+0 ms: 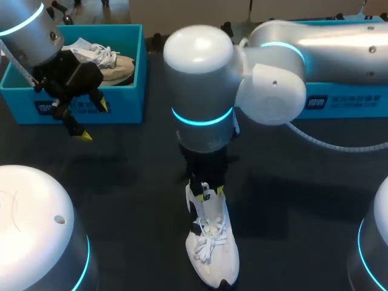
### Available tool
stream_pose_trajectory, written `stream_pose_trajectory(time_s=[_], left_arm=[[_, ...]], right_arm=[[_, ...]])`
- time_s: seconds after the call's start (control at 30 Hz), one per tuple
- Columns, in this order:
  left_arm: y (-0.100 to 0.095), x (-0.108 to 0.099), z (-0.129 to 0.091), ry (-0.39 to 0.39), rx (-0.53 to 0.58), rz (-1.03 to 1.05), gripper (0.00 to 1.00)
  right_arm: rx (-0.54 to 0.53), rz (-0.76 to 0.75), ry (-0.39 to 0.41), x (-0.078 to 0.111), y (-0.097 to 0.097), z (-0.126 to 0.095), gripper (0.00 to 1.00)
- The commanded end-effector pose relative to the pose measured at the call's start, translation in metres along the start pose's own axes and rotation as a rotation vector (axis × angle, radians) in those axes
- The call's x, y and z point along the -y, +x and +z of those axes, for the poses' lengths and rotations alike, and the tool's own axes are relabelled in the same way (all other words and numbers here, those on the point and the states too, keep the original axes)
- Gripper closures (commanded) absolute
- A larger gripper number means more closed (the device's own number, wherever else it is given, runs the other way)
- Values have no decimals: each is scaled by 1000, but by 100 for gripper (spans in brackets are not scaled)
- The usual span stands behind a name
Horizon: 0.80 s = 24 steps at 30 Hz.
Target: Take the shoe out of the shoebox, open the shoe tongue, remove and reinsert the insole, then place the shoe into the shoebox
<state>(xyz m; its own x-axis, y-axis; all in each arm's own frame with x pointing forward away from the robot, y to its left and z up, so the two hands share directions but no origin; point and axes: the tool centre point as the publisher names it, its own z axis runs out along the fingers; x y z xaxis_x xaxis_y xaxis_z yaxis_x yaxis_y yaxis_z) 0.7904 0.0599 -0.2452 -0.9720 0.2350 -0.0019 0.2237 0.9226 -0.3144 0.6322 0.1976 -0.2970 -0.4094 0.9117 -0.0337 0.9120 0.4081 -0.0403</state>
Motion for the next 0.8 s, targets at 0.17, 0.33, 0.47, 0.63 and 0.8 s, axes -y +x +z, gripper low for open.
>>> stream_pose_trajectory(time_s=[0.17, 0.33, 0.47, 0.63, 0.8], left_arm=[[0, 0, 0, -3, -1, 0, 0], [0, 0, 0, -3, -1, 0, 0], [0, 0, 0, -3, -1, 0, 0], [0, 0, 0, -3, -1, 0, 0], [0, 0, 0, -3, -1, 0, 0]], right_arm=[[-113, -506, -17, -10, -36, -30, 16], [-139, -943, -109, -15, -44, -34, 0], [-177, -1194, -119, -15, -41, -32, 0], [-177, -1194, -119, -15, -41, -32, 0], [-136, -1278, -52, -30, -31, -29, 0]])
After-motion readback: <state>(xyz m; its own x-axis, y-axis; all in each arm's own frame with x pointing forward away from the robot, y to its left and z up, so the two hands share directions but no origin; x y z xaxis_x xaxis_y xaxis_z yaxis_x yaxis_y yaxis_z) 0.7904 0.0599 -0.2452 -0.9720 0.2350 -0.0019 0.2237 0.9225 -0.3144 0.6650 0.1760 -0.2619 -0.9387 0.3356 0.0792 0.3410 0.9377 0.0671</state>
